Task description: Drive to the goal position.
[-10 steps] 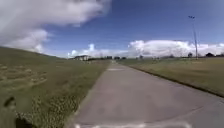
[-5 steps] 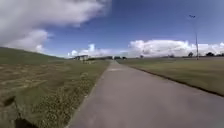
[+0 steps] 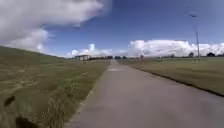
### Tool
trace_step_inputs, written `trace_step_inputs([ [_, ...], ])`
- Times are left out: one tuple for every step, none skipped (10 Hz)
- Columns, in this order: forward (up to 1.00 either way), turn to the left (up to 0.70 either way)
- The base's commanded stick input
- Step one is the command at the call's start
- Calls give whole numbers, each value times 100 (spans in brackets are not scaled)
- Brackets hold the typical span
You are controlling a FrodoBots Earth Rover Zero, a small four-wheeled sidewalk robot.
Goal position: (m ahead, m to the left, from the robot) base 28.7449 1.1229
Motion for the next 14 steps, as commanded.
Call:
trace_step_inputs([
  [70, 0],
  [70, 0],
  [70, 0],
  [70, 0],
  [70, 0],
  [70, -13],
  [70, -1],
  [70, 0],
  [70, 0],
  [70, 0],
  [70, 0],
  [70, 0],
  [70, 0],
  [70, 0],
])
